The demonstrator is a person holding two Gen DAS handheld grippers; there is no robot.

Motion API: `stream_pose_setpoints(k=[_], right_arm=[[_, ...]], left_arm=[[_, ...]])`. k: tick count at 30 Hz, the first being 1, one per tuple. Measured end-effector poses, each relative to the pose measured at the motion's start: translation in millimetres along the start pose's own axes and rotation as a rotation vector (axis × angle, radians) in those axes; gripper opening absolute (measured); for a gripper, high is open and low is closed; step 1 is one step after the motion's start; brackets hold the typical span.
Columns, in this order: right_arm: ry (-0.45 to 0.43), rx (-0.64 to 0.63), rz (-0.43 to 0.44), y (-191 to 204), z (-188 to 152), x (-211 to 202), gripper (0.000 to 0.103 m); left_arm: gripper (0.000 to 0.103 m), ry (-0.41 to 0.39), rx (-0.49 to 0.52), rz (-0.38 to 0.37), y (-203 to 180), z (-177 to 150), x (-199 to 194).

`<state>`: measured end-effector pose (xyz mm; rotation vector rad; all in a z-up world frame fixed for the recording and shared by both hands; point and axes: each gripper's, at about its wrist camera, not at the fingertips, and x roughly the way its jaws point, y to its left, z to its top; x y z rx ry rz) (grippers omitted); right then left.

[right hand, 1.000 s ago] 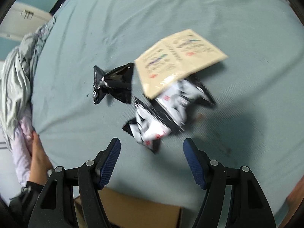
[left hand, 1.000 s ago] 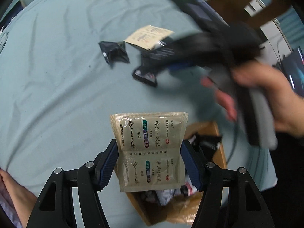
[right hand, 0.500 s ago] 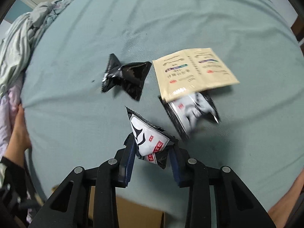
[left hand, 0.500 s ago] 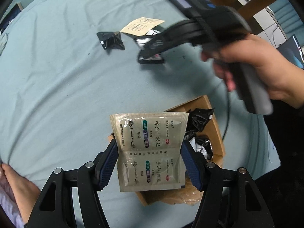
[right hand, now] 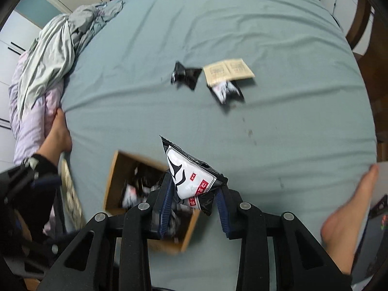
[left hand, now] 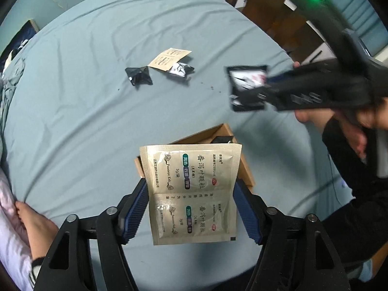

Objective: Organize snacks
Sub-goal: 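Lower both held items into the box and open both grippers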

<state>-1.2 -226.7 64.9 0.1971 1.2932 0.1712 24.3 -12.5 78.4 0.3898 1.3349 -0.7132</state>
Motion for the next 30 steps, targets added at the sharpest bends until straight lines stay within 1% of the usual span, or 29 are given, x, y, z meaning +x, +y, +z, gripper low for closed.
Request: stream_pose_setpoints(k=[1,2,4,6,8,10,13,16,22,26,28,29,30], right_arm=[[0.006,0.0,-0.003,1.3,-4.4,-5.5,0.032],[0.01,-0.002,-0.003,3.9,-8.9,-10.7,0.032],[0.008,-0.019,-0.004,12.5,-13.2,-19.6,0.032],[0.002,-0.046,0.008,23.3,-18.8,-28.0,0.032],[0.001,-0.064,0.016,30.3,-22.0,-31.2,0.032],[0.011,-0.081,0.026,37.8,-26.1,-31.9,0.032],[0.028,-0.111,0.027,44.4,-32.1,-26.4,0.032],[0.053,-0.141,0.028,57.0,-32.7,-16.3,0.032],[0.088,-0.18,0.043,74.0,-29.9,-2.4,0.034],[0.142,-0.137,0.039,73.0,-25.0,11.8,0.035],[0.152,-0.124,0.031,71.9,-23.2,15.8,0.044],[0.155,-0.117,0.035,71.2,-22.4,17.4,0.056],[0.16,-0.105,0.039,69.9,-21.6,19.0,0.065]], left_arm=[[0.074,-0.001,-0.008,0.01,0.2,-1.5,5.6],[0.074,0.016,-0.011,0.009,1.6,-1.4,10.8],[0.074,0.043,-0.009,-0.012,5.0,2.8,15.8],[0.078,0.007,-0.024,-0.013,11.2,6.0,10.0],[0.084,-0.028,-0.04,0.027,16.8,5.2,4.2],[0.086,-0.039,-0.061,0.063,24.9,5.0,2.2],[0.087,-0.036,-0.102,0.085,36.9,4.0,4.1],[0.086,-0.029,-0.118,0.098,43.5,1.0,7.2],[0.086,-0.008,-0.097,0.142,47.1,-4.3,14.3],[0.086,-0.006,-0.07,0.159,43.6,-4.3,16.1],[0.087,-0.003,-0.061,0.163,41.6,-3.4,16.8],[0.086,0.0,-0.057,0.164,40.7,-2.5,17.9],[0.086,0.003,-0.054,0.167,39.7,-1.8,19.1]])
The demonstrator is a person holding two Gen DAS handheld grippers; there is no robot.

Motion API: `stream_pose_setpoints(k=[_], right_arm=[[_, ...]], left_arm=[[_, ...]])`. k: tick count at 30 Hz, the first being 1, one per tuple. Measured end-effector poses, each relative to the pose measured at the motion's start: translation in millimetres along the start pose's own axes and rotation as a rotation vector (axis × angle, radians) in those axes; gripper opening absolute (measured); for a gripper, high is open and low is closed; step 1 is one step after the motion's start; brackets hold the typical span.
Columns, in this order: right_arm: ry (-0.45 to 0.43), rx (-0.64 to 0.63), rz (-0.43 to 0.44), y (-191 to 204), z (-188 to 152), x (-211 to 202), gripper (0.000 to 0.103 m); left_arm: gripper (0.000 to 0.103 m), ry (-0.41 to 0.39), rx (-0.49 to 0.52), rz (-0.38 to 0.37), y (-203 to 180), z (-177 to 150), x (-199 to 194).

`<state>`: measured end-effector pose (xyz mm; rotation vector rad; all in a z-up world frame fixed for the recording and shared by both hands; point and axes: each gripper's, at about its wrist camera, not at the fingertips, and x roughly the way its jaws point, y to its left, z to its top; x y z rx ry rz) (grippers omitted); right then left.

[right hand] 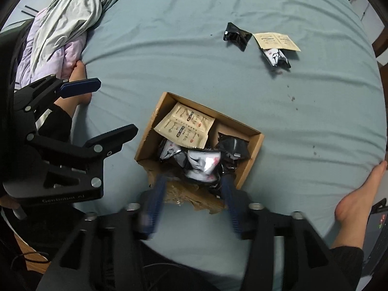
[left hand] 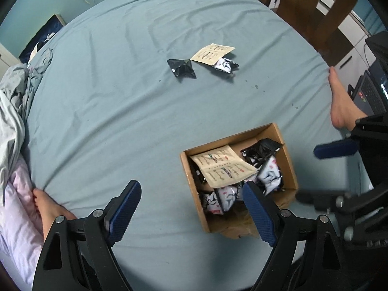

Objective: Organize snacks
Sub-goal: 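Lower both held items into the box and open both grippers, then move both grippers back over the remaining packets and sachet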

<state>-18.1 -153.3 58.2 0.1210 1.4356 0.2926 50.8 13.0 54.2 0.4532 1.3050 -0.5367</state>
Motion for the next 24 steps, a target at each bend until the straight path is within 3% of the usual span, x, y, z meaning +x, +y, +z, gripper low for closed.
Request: stream_pose_setpoints(k=[12,24], right_arm=[[0.004,0.131,-0.035,-25.3,4.7,2.7,0.068],[0.012,0.146,-0.052,-29.2,5.2,5.4,0.068]], left_arm=[[0.087,0.039,0.05,0.019,-16.9,2.9,13.4],[0.087,0.033,0.042,0.031,-16.6,6.7,13.0]])
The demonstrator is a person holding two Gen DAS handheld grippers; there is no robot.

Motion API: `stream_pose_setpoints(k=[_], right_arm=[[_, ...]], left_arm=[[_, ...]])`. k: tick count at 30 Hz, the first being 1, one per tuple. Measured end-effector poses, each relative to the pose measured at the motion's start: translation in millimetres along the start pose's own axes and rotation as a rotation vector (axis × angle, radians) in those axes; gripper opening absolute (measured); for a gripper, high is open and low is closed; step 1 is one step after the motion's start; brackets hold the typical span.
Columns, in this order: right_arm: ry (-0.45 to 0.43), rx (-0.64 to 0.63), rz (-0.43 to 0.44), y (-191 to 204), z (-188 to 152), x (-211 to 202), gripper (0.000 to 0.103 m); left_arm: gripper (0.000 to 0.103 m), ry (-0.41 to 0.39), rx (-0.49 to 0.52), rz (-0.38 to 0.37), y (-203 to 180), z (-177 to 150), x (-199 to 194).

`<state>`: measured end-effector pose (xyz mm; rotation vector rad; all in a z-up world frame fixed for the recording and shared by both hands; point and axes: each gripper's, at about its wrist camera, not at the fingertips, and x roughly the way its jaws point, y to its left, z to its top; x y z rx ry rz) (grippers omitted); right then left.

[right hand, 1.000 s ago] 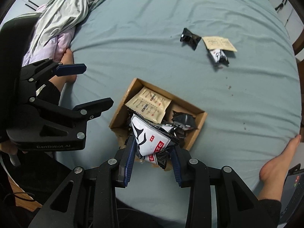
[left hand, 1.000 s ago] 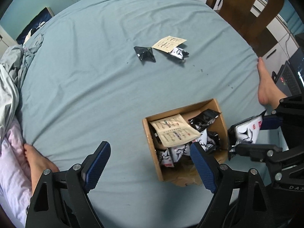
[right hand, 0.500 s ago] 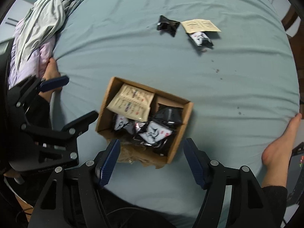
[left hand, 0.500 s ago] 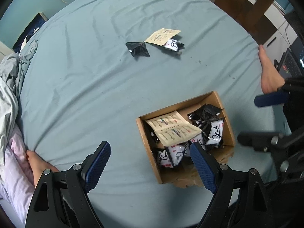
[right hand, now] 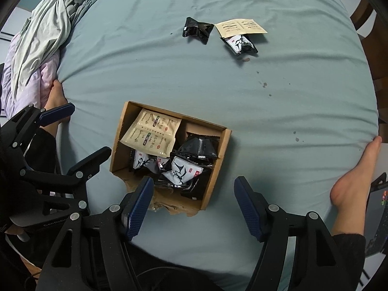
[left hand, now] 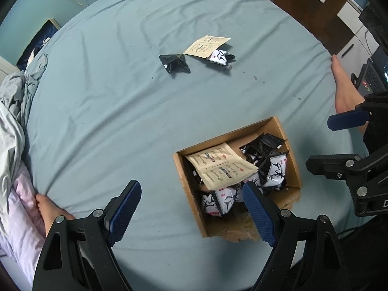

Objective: Organize snacks
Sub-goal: 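Move both grippers back over the remaining packets and sachet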

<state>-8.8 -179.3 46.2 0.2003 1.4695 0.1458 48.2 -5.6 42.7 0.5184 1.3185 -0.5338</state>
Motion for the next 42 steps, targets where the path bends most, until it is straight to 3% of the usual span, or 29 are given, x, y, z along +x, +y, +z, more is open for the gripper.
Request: stream_pose_setpoints(k=[21,28,31,35,42], right_arm=[[0.016,0.028,-0.036,-9.6,22.8,21.8,0.068],[-0.091,0.077,-0.077,-42.1,47.7,20.3,0.068],[-0.126,0.147,-0.03,-63.1,55.6,20.2,0.068],[-0.12,0.289,0.099,-91.6,66.1,35.3,0.068],[-0.199,0.231,0.078,-95.5,99.8,64.6,0.068]], left_arm=[[0.087,0.001,-0.028,-0.022,10.3,10.2,2.6],[0.087,-0.01,-0.099,-0.058,32.7,21.7,9.3],[0.087,-0.011,-0.134,-0.072,42.1,24.0,15.0],[0.087,-0.054,-0.184,-0.106,50.2,21.9,17.7],[0.087,0.004,-0.147,-0.157,39.4,20.6,34.0]])
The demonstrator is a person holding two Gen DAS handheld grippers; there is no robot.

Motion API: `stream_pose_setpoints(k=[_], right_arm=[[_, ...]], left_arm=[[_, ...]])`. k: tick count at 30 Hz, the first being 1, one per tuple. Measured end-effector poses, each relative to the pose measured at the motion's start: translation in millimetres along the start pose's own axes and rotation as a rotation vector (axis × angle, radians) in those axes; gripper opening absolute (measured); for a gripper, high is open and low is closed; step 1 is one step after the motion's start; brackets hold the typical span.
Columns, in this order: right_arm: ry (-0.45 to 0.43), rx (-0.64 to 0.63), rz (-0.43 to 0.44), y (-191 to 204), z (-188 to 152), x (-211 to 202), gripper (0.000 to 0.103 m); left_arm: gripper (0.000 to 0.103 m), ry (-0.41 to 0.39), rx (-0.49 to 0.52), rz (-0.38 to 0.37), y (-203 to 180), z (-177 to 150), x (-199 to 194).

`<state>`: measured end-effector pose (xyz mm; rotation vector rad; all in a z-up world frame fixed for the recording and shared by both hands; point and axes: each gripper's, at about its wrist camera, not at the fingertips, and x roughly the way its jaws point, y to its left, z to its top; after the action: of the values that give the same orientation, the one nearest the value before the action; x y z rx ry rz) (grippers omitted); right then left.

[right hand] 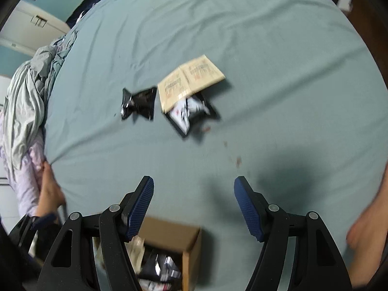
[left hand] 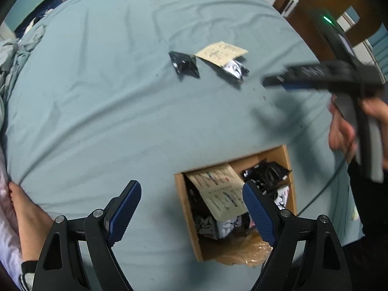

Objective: Organize snacks
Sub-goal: 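Move both grippers back over the remaining packets and sachet, then grasp a white deer-print packet with the right gripper while the left grasps a black packet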

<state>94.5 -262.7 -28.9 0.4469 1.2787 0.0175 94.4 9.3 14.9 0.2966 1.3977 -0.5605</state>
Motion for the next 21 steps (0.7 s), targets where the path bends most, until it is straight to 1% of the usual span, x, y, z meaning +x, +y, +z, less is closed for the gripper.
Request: stream_pose_setpoints(k=[4,6,9,11,14,15,16,17,18,20,21], right_arm=[[-0.042,-0.073,-0.06,6.9,15.2,23.1,0.068],[-0.047,-0.103,-0.087,11.4,26.1,36.7,0.068],[-0.036,-0.093,-0.075,16.9,40.9,54.9,0.068],[-0.027,-0.093,-0.059,20.8,49.0,66.2,0.068],[-0.017,-0.157,-0.053,29.7,51.7,80.2,0.068],[-0.011,-0.183,-0.048,32.0,48.9,83.1,0.065],[-0.007,-0.201,-0.038,32.8,46.0,84.9,0.057],[-0.002,-0.224,-0.02,33.4,41.0,86.6,0.039],[0.011,-0.254,-0.02,33.8,35.0,88.8,0.036],[0.012,-0.292,-0.029,32.4,26.3,87.9,0.035],[0.006,-0.299,-0.023,30.0,21.7,85.2,0.035]], left_arm=[[0.087,0.024,0.031,-0.01,-9.1,1.2,9.0],[0.087,0.032,0.045,-0.007,-13.0,3.1,13.3],[0.087,0.046,0.049,-0.008,-16.3,8.2,19.8],[0.087,0.067,0.043,-0.024,-17.5,14.5,25.7],[0.087,0.074,0.023,-0.034,-17.4,23.4,32.6],[0.087,0.076,0.013,-0.037,-17.1,28.0,35.4],[0.087,0.078,0.004,-0.042,-16.7,31.8,37.2],[0.087,0.078,-0.006,-0.049,-15.7,35.9,39.4],[0.087,0.075,-0.018,-0.053,-14.5,40.1,41.4],[0.087,0.068,-0.032,-0.062,-13.6,49.5,47.8],[0.087,0.064,-0.032,-0.054,-13.0,53.7,51.1]])
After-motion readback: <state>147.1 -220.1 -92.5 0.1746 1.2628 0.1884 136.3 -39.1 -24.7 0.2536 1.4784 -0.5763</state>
